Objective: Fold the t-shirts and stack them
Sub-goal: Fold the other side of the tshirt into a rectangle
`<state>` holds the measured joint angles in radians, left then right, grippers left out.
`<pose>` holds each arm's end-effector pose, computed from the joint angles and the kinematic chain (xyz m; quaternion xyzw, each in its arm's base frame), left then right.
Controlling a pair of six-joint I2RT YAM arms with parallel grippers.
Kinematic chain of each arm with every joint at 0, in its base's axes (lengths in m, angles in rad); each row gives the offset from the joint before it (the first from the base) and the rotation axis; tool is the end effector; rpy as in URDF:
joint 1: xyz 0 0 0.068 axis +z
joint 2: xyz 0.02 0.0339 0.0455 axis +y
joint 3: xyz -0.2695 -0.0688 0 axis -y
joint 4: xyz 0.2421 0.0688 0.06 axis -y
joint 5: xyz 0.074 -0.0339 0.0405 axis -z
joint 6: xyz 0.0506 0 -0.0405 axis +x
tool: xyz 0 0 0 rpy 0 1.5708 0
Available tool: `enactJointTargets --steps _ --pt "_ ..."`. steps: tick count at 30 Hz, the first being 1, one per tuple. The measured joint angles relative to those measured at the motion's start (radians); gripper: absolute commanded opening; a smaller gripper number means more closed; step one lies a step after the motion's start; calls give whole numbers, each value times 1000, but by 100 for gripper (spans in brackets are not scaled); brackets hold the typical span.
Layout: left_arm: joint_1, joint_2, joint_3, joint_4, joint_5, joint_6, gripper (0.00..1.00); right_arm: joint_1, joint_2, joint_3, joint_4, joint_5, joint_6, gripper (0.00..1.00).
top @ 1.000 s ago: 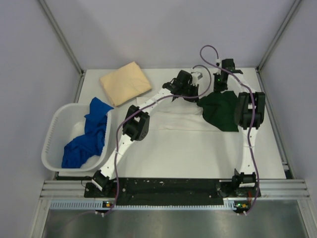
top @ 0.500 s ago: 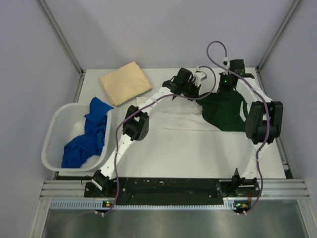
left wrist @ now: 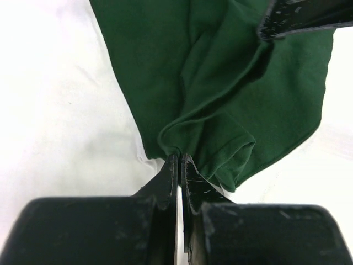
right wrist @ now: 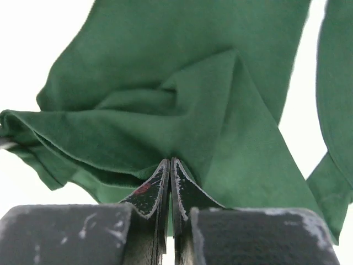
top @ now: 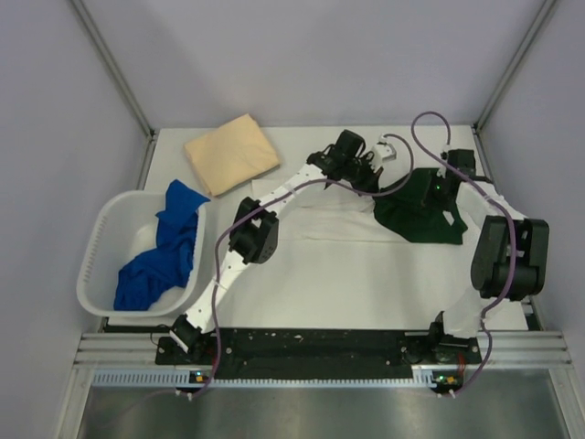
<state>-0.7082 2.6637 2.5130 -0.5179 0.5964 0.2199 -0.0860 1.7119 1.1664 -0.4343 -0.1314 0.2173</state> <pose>0.4362 -0.4109 0.1886 0.4996 0.7120 -0.3573 0.3404 0.3644 -0.0248 0.2029 0.1253 0.9465 0.0817 0.2858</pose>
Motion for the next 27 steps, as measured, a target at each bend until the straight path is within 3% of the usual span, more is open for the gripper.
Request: enactJointTargets --steps 7,17,23,27 --pt "-6 -73 -31 48 -95 124 0 -66 -93 -79 76 -26 62 0" --pt "-59 -116 -150 234 -341 332 0 -71 2 20 187 -57 95 0" --pt "-72 -128 -190 227 -292 376 0 -76 -2 8 180 -57 94 0" --pt "-71 -142 -242 158 -195 395 0 -84 -40 -85 171 -55 102 0"
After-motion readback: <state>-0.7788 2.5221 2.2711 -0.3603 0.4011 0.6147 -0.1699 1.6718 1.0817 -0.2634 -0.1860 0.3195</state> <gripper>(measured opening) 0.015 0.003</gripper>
